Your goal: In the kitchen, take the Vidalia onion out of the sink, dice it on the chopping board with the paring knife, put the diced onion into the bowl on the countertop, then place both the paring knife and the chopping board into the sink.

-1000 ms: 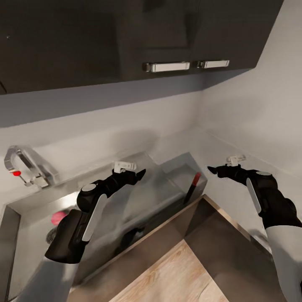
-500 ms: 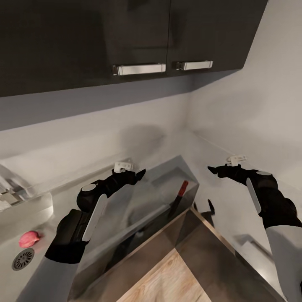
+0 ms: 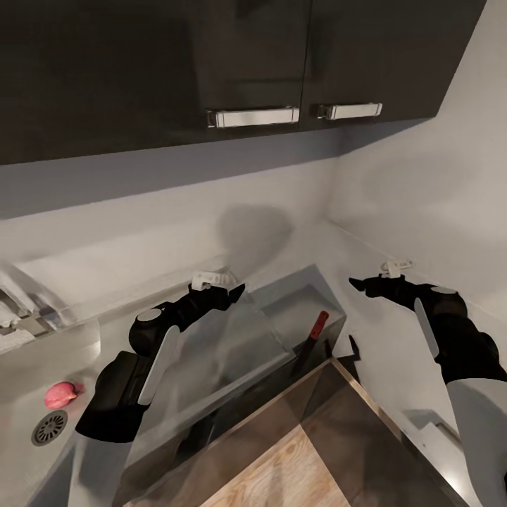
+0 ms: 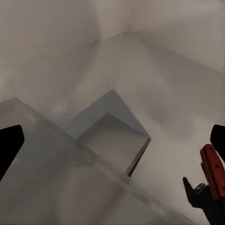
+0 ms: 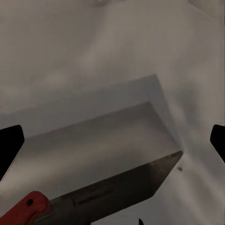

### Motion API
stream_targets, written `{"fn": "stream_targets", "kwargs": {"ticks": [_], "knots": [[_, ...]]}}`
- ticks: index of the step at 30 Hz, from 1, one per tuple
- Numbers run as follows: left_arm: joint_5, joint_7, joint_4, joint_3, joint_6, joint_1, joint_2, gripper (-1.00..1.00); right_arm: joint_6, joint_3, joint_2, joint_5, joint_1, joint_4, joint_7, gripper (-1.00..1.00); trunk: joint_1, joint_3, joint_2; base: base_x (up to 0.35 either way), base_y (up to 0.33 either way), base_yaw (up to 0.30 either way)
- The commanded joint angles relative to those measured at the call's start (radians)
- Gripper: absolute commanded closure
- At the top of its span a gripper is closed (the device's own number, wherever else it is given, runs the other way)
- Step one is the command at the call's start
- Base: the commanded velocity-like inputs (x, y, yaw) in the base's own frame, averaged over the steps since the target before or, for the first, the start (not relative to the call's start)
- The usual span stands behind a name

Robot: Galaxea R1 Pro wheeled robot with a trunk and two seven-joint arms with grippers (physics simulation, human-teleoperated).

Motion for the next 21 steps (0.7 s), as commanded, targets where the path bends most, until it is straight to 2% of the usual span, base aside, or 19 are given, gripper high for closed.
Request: {"fn": "stream_targets", "kwargs": {"ticks": [1, 13, 21], "knots": [[0.002, -0.002, -0.001, 0.000, 0.006, -0.001, 0.000, -1.00, 0.006, -0.002, 0.000, 0.002, -0.001, -0.002, 0.004, -1.00, 0.001, -0.002, -0.002, 0.000, 0.000, 0.005], [0.002, -0.002, -0.001, 0.001, 0.006, -0.001, 0.000, -1.00, 0.006, -0.004, 0.000, 0.002, -0.001, -0.004, 0.004, -1.00, 0.001, -0.002, -0.002, 0.001, 0.000, 0.001], [0.002, -0.002, -0.001, 0.001, 0.006, -0.001, 0.000, -1.00, 0.006, -0.003, 0.000, 0.002, -0.001, -0.004, 0.004, -1.00, 0.001, -0.002, -0.002, 0.077, -0.049, 0.000]]}}
